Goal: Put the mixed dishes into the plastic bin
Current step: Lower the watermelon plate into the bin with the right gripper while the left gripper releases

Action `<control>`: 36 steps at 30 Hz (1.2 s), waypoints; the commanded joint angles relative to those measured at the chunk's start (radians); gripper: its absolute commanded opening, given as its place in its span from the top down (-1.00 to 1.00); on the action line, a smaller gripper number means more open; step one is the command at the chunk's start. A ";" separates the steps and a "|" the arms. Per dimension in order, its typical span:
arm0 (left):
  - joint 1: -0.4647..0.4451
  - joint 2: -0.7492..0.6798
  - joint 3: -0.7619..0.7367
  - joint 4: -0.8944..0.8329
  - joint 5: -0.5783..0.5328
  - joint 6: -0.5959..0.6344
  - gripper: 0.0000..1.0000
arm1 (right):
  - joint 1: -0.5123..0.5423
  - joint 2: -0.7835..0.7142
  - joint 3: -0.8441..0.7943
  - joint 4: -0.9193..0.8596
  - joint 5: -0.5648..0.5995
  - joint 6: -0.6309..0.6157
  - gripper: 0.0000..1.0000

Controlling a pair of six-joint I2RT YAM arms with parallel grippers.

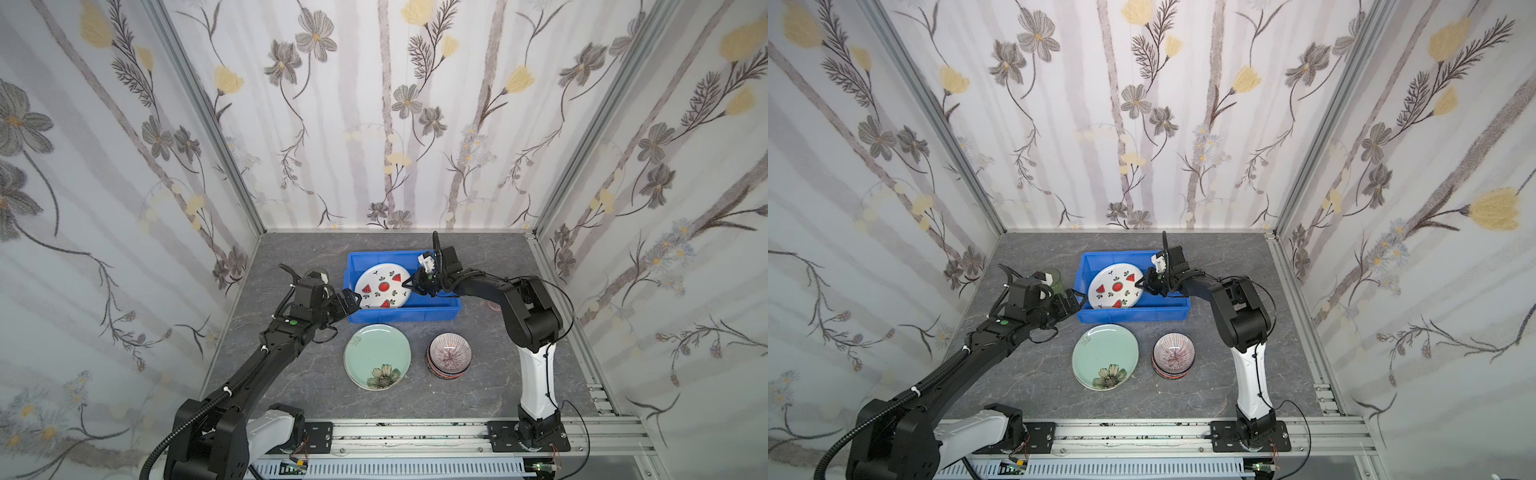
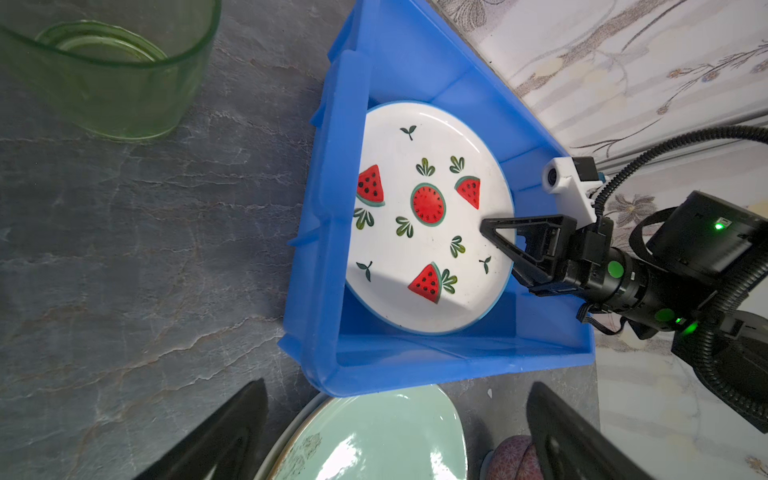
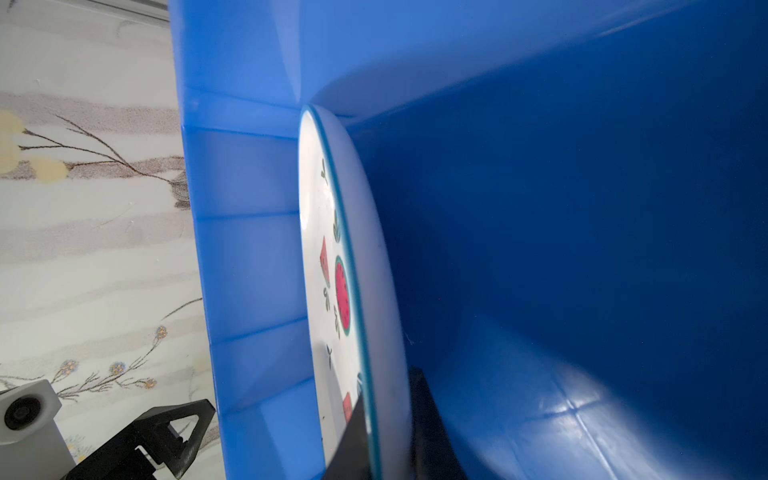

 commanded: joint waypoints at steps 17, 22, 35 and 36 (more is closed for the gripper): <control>-0.011 -0.011 -0.020 0.044 -0.019 -0.018 -1.00 | 0.015 -0.024 0.022 -0.048 0.096 -0.099 0.13; -0.012 -0.015 -0.026 0.044 -0.016 -0.013 -1.00 | 0.024 -0.037 0.032 -0.084 0.141 -0.130 0.09; -0.010 -0.032 -0.042 0.042 -0.017 0.000 -1.00 | 0.036 -0.074 0.050 -0.166 0.241 -0.179 0.00; -0.010 -0.035 -0.043 0.042 -0.017 0.003 -1.00 | 0.036 -0.083 0.051 -0.169 0.249 -0.182 -0.01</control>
